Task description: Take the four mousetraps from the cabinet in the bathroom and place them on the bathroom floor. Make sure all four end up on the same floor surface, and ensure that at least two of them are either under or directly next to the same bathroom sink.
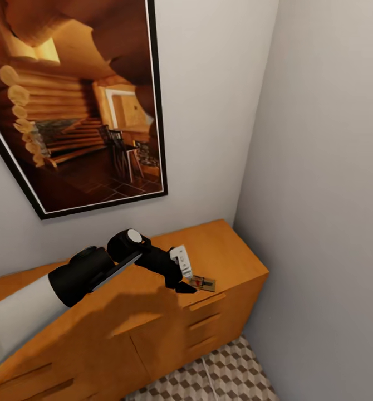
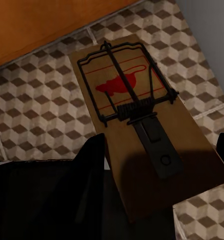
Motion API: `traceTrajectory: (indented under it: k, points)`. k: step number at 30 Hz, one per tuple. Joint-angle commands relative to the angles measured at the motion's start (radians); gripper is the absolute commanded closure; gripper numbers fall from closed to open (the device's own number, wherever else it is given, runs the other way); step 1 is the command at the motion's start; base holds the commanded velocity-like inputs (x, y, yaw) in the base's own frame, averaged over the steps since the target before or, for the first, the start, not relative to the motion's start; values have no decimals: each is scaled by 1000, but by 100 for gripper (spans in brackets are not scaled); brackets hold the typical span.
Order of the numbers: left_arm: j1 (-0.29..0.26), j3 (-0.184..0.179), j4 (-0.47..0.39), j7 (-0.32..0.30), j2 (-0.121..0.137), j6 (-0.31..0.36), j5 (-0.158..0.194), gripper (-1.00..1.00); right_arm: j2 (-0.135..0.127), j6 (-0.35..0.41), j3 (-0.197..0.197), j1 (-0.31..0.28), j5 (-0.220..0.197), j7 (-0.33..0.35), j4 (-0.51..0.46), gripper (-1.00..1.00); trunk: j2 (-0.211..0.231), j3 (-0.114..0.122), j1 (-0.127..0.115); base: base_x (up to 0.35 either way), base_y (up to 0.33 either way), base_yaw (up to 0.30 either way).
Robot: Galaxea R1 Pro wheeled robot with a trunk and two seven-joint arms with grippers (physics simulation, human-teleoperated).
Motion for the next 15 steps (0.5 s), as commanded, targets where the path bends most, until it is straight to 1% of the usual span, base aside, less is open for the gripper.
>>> traceTrajectory:
  k: [1,4,12,15]
  points:
    - [-2,-2,0,2,0,5,6,-100,0,-4,2,-1,-11,7,2,100,-2,-2,1,267,1,0]
    - [-2,-3,0,2,0,5,6,-100,0,-4,2,-1,-11,7,2,100,-2,-2,1,180,1,0]
    - [-2,-4,1,2,-1,5,6,-100,0,-4,2,-1,-11,7,2,100,-2,-2,1,91,0,0]
    - [-2,-13,1,2,-2,5,6,-100,0,-5,2,-1,-11,7,2,100,-2,-2,1,82,0,0]
